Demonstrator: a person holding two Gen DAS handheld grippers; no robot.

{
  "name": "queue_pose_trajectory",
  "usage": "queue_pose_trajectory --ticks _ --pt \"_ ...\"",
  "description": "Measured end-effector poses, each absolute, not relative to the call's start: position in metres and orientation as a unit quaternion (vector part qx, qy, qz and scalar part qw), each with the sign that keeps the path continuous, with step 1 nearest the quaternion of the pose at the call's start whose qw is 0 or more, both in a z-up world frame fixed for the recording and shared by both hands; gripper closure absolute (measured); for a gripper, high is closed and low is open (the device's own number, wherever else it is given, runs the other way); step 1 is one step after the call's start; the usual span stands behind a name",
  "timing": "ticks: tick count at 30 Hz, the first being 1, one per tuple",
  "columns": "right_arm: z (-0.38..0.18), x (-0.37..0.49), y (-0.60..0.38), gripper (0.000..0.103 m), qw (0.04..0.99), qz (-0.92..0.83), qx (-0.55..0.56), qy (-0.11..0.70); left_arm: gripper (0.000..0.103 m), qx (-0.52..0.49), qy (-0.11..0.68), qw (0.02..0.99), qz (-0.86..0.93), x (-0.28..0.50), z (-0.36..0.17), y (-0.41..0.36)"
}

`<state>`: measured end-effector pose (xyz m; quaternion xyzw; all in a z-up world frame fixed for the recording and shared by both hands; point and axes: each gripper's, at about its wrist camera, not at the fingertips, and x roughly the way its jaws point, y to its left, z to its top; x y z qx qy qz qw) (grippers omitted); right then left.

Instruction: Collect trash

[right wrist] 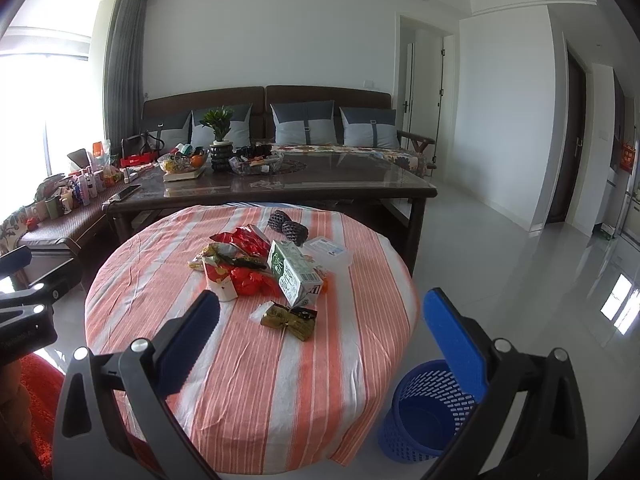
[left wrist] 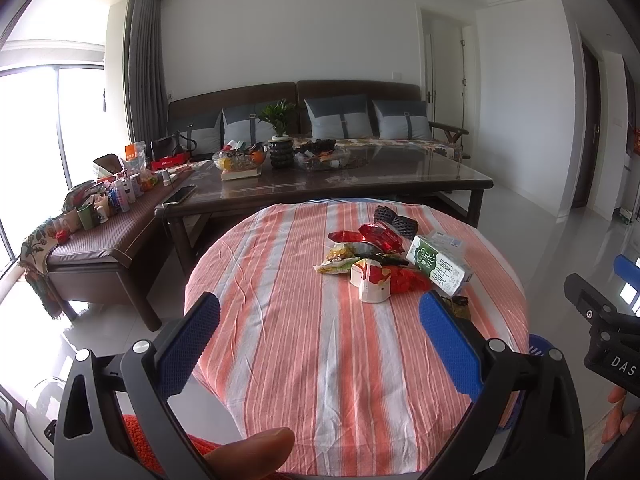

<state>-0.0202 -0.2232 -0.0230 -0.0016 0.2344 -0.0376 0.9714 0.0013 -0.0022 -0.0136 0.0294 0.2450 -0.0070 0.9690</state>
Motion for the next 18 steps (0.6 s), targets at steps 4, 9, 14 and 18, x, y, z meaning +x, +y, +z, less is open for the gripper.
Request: queue_pose_trajectory --ticks 4,9,14,18 --pt "-0.0230 -0.0201 -0.2227 0.005 0.971 -0.037 -0.002 0.236 0.004 0.029 0.245 0.969 -0.007 0.0014 -0.0130 -0.0021" --pt "-0.0239 -0.0197 -0.2222 0.005 0.971 -0.036 -0.003 0.235 0.004 0.029 0.245 0.969 -0.006 0.0014 -0.0132 -0.0021" --pt "-0.0232 -0.0200 -0.2219 0.005 0.971 -0.037 -0.003 0.234 0.004 0.029 0.246 0.969 -0.007 0.0014 -0.0128 -0.0021" --pt "-0.0228 -0.0217 -0.2228 0.005 0.972 -0.038 -0.001 0.231 0.004 0.031 0.245 0.969 -0.007 0.0020 -0.0194 -0.0010"
